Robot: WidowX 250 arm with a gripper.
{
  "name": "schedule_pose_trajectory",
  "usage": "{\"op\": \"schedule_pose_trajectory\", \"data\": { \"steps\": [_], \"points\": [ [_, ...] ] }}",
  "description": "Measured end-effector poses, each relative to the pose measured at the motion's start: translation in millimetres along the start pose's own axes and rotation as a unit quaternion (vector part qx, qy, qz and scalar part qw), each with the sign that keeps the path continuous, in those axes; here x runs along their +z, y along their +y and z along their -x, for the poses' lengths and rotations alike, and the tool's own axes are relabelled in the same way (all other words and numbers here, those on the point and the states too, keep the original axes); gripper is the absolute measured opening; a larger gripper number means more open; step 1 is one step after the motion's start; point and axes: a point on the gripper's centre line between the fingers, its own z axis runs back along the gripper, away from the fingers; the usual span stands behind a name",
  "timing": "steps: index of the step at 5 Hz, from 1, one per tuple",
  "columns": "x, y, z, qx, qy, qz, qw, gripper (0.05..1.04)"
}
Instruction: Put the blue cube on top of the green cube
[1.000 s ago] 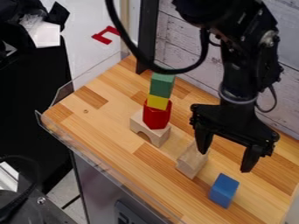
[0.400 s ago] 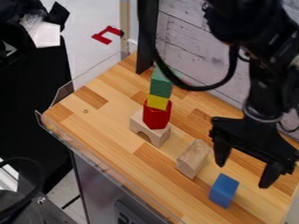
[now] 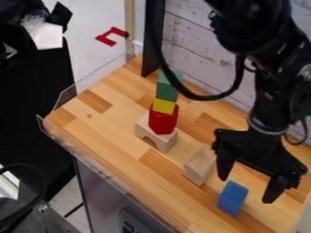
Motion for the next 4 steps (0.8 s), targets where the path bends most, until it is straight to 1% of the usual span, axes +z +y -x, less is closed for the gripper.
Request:
{"op": "schedule_pose_trajectory", "data": {
  "steps": [2, 3, 4],
  "points": [
    [-18.0, 4.7, 1.2, 0.003, 0.027, -0.011, 0.9996, 1.0],
    [-22.3, 1.9, -0.5, 0.004, 0.034, -0.007, 0.9994, 1.0],
    [-25.3, 4.0, -2.0, 0.004, 0.033, -0.007, 0.9994, 1.0]
  ]
}}
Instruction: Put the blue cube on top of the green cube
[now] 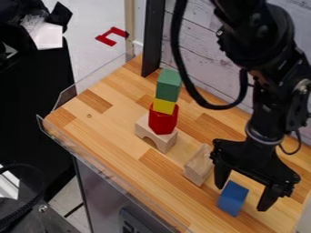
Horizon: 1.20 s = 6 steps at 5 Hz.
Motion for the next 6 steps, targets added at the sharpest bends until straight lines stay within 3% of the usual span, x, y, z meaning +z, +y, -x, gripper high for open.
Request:
{"op": "schedule_pose_trajectory", "data": {
  "steps": [3, 4, 5, 6],
  "points": [
    [-11.3, 13.9, -3.8, 0.026, 0.011, -0.001, 0.9996, 0.961],
    [-14.2, 13.5, -3.4, 0.03, 0.005, 0.012, 0.9995, 0.683],
    [-13.7, 12.8, -3.9, 0.03, 0.004, 0.016, 0.9994, 0.538],
    [-13.7, 12.3, -3.2, 0.029, 0.005, 0.019, 0.9994, 0.538]
  ]
}}
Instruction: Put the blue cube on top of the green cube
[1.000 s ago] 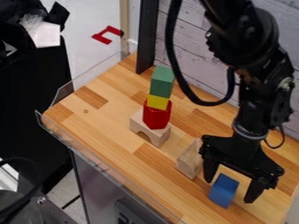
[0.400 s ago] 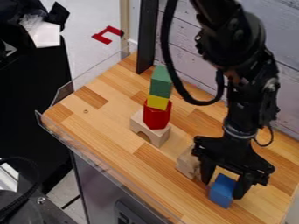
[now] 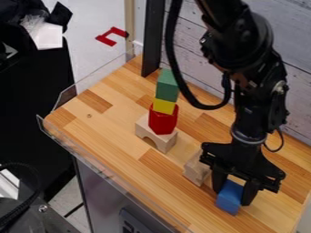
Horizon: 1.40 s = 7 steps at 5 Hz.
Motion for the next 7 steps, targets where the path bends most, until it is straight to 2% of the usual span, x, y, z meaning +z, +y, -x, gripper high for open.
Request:
{"op": "schedule_pose_trajectory", "data": {
  "steps": [1, 2, 3, 4, 5, 6, 7],
  "points": [
    [23.6, -1.6, -1.3, -0.006, -0.019, 0.004, 0.9998, 0.538],
    [75.7, 5.3, -7.3, -0.002, -0.104, 0.005, 0.9945, 0.538],
    [124.9, 20.8, -16.8, 0.013, -0.16, 0.029, 0.9866, 0.538],
    [157.4, 34.2, -28.8, 0.027, -0.178, 0.031, 0.9831, 0.538],
    [177.2, 50.6, -30.6, 0.045, -0.201, 0.029, 0.9781, 0.538],
    [186.0, 63.5, -33.7, 0.058, -0.21, 0.023, 0.9756, 0.538],
    [189.7, 77.9, -37.9, 0.076, -0.206, 0.01, 0.9756, 0.538]
  ]
}}
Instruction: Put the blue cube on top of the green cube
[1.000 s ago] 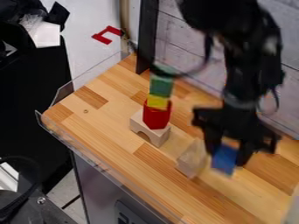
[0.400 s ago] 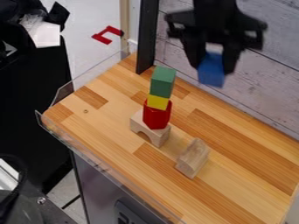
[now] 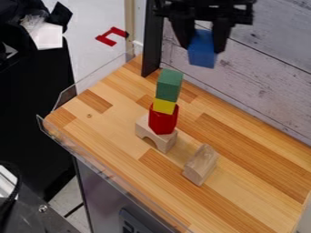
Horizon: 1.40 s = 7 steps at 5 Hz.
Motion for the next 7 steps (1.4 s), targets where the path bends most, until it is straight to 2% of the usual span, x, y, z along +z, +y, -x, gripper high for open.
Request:
{"op": "schedule_pose_trajectory", "data": {
  "steps": [1, 5, 6, 7],
  "points": [
    [-2.3, 14.8, -4.0, 0.024, 0.003, -0.015, 0.9996, 0.538],
    [-35.0, 32.6, -0.5, 0.035, 0.091, -0.056, 0.9937, 0.538],
    [-41.1, 34.3, 1.0, 0.038, 0.108, -0.065, 0.9913, 0.538],
    [-41.6, 36.0, 0.5, 0.04, 0.111, -0.072, 0.9904, 0.538]
  ]
}}
